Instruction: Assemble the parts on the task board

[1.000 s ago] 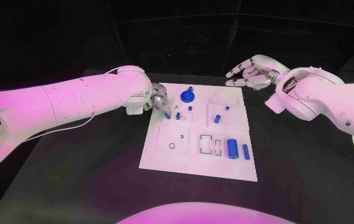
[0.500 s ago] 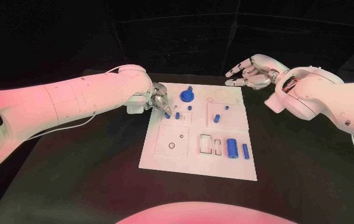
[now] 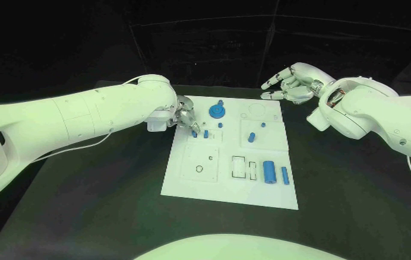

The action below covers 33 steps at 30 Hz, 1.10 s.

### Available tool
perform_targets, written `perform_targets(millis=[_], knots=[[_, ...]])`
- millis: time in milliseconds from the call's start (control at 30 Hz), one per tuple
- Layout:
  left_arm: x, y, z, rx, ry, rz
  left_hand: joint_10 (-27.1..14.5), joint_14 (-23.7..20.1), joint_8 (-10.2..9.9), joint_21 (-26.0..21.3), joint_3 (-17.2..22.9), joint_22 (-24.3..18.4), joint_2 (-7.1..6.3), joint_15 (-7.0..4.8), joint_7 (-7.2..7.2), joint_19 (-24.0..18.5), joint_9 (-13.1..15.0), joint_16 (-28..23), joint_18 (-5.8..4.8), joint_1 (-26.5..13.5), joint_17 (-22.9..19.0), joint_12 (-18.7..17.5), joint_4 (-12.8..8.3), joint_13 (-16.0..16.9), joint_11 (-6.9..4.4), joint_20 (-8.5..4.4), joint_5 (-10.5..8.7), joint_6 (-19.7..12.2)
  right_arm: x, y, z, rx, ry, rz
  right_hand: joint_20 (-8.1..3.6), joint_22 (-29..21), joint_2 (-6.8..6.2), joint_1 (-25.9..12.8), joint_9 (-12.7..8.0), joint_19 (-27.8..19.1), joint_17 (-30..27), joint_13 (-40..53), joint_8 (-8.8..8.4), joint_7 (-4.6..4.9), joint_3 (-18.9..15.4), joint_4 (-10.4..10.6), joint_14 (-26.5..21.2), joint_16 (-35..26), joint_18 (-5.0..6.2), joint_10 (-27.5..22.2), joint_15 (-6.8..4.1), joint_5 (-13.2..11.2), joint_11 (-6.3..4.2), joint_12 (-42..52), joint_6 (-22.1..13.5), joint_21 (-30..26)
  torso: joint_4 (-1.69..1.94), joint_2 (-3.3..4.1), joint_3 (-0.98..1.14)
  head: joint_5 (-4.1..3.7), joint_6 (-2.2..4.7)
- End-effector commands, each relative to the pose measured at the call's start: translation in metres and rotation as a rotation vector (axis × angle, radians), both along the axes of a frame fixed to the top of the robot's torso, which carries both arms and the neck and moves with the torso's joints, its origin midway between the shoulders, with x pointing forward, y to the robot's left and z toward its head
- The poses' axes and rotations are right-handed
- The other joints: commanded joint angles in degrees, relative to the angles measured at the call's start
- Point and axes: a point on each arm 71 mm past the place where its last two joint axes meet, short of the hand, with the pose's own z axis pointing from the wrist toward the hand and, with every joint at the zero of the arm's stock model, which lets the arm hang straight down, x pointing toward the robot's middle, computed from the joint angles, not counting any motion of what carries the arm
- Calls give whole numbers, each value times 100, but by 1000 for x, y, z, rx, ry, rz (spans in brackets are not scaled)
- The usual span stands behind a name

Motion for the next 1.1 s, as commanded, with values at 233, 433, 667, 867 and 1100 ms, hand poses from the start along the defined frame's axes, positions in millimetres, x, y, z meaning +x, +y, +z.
perform_targets(millis=[233,433,667,867,1100], knots=[[1,3,-1,17,5,8,-28,595,-84,53,-391,49,22,-50,25,26,-52,36,-31,-20,1509,32,149,41,12,-55,-91,75,0,0,1,-5,5,0,-16,163,16,38,-8,-89,-22,166,25,5,-30,3,281,-49,113,-67,-40,78,-16,-73,1,-75,-2,-7,-1,-6,-2],[2,4,-1,16,0,15,-26,595,-118,64,-608,72,35,-50,26,31,-79,36,-34,-1,1509,43,240,61,13,-58,-209,107,1,-1,0,-8,8,-3,-16,95,15,40,-10,-141,-101,128,22,8,-32,4,262,-98,129,-100,-39,88,-14,-113,-11,-114,0,0,-3,-18,1],[3,4,0,12,-9,23,-39,595,-168,42,-1045,56,59,-42,34,22,-119,36,-32,30,1509,37,411,61,22,-49,-1241,155,1,-1,0,-9,10,-5,-16,14,18,41,-13,-202,-174,84,20,10,-35,8,242,-148,149,-139,-37,94,-12,-158,-23,-164,8,-2,-2,-20,4],[4,6,1,-11,-28,44,-53,595,-209,24,-1418,44,81,-30,51,17,-149,36,-26,69,1509,31,556,60,40,-41,-1988,171,1,-2,0,-13,12,-10,-15,-21,18,52,-13,-227,-205,69,21,11,-33,5,232,-172,157,-153,-37,98,-12,-175,-28,-186,5,0,-8,-21,6],[5,7,3,-71,-45,74,-40,595,-223,42,-1664,77,96,-30,48,29,-162,36,-30,96,1509,52,666,94,39,-40,-2045,188,2,-3,-1,-15,15,-14,-15,-27,19,53,-13,-232,-213,69,21,11,-33,5,230,-177,158,-154,-37,98,-12,-175,-28,-190,-7,-6,4,-25,23]])
